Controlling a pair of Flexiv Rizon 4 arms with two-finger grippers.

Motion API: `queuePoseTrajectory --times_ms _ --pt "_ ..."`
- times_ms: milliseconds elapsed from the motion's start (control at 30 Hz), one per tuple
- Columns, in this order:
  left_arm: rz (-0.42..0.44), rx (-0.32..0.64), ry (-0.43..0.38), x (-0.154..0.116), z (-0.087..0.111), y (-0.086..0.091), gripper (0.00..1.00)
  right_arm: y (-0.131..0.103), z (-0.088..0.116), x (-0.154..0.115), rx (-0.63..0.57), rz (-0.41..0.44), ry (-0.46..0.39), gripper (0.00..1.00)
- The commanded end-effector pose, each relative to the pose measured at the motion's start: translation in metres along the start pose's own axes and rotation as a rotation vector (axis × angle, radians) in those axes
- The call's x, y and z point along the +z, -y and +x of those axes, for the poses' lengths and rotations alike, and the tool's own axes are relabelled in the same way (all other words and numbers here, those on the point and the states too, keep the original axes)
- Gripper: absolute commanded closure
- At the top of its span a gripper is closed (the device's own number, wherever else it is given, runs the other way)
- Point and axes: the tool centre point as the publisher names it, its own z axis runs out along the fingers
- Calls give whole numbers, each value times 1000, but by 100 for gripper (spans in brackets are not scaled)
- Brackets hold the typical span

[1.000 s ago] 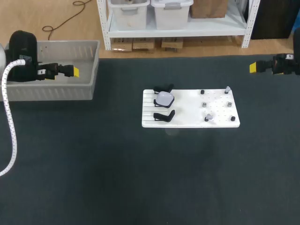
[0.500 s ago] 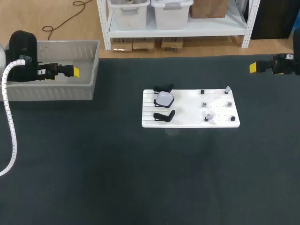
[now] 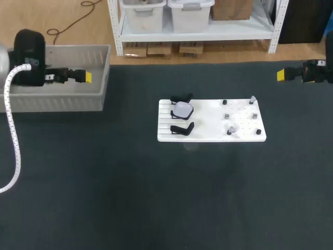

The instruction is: Pick up each earbud case from the left stands, insert the matching earbuds, close the lid, and place the case in the box.

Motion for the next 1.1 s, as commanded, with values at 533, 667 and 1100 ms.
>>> queuePoseTrajectory --times_ms 533,667,1100 --pt "345 500 18 40 -16 42 0 0 0 0 0 2 -1 0" --pt "435 590 -30 60 -12 52 0 0 0 0 0 2 -1 0" --pt "603 774 -132 126 7 79 0 0 0 0 0 2 -1 0"
